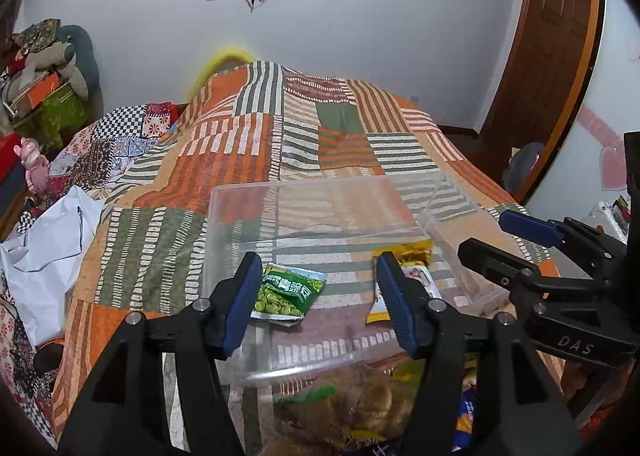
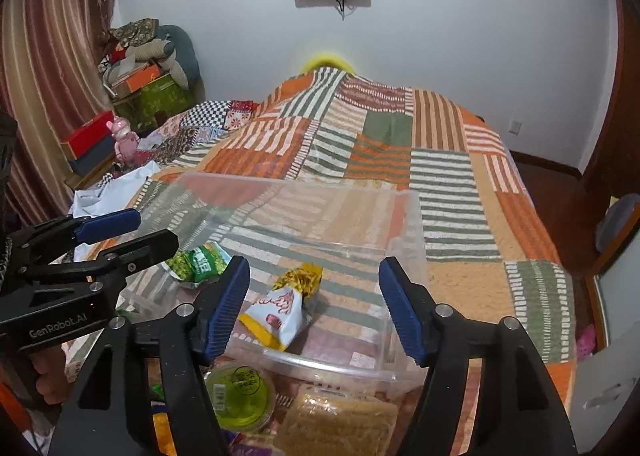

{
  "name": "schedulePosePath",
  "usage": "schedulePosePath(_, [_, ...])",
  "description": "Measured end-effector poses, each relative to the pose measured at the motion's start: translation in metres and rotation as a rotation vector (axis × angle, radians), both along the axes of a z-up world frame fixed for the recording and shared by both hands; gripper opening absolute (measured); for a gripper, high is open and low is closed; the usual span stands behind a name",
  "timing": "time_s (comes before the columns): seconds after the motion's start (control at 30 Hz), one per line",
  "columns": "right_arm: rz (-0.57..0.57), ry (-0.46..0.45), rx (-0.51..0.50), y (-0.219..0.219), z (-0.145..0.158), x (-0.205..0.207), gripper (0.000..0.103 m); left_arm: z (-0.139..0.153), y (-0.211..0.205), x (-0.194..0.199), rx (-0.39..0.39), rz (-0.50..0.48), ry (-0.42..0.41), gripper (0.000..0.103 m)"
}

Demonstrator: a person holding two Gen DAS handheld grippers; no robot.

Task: Organize snacks
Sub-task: 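Carry both bags over the clear box and open both tools to drop them, then grasp the biscuit roll with the left tool while the right tool grasps the orange puffs bag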

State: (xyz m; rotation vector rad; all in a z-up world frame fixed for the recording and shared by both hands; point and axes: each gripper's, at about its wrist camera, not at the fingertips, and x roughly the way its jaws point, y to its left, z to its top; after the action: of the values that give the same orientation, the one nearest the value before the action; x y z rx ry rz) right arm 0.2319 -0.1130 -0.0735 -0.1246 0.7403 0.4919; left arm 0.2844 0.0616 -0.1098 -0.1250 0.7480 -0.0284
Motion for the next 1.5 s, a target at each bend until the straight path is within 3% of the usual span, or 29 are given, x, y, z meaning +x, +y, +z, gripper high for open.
schedulePosePath(0.33, [0.011, -0.061, 0.023, -0.005, 0.025, -0.028, 0.068, 0.026, 0.002, -0.041, 0.018, 0.012, -0.055, 0.070])
schedulePosePath(0.73, [-0.005, -0.101, 0.015, -0.025, 0.035, -0.064, 0.069, 0.038, 0.006, -0.098, 0.050, 0.032, -0.070, 0.071])
schedulePosePath(1.17, [-0.027, -0.056, 0.031, -0.043, 0.018, -0.099, 0.070, 0.023, 0.018, -0.148, 0.033, 0.049, -0.020, 0.075])
schedulePosePath(1.33, [-0.019, -0.024, 0.038, -0.046, 0.005, -0.109, 0.070, 0.000, 0.020, -0.160, 0.061, 0.043, 0.036, 0.076])
schedulePosePath(1.5, [0.003, 0.047, 0.028, -0.041, -0.020, -0.114, 0.072, -0.023, 0.026, -0.161, 0.033, 0.039, 0.105, 0.076])
